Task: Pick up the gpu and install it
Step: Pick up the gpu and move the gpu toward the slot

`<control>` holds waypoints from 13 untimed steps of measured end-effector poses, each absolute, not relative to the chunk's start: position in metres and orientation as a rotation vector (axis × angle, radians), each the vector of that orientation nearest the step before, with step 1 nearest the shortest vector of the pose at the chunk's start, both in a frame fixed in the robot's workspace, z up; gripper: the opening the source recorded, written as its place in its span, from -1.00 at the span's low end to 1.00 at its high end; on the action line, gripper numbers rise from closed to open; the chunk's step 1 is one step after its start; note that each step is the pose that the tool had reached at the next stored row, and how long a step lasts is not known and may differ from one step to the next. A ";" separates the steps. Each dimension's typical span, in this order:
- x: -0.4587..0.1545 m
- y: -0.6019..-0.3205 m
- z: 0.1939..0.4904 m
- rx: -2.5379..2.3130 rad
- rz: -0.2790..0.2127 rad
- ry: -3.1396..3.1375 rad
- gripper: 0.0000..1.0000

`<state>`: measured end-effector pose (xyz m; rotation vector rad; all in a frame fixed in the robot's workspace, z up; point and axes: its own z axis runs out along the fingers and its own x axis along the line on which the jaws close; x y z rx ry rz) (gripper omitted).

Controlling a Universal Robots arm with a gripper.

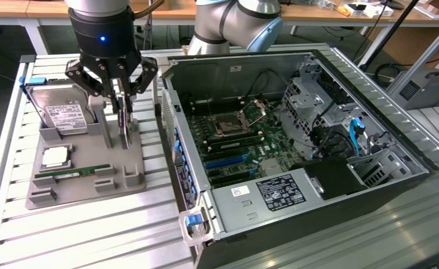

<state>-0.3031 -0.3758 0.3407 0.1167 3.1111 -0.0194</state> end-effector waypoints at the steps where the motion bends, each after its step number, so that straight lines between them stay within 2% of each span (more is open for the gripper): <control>1: -0.303 -0.376 0.341 0.117 -0.019 3.111 -0.47; 13: -0.303 -0.376 0.344 0.117 -0.019 3.111 -0.47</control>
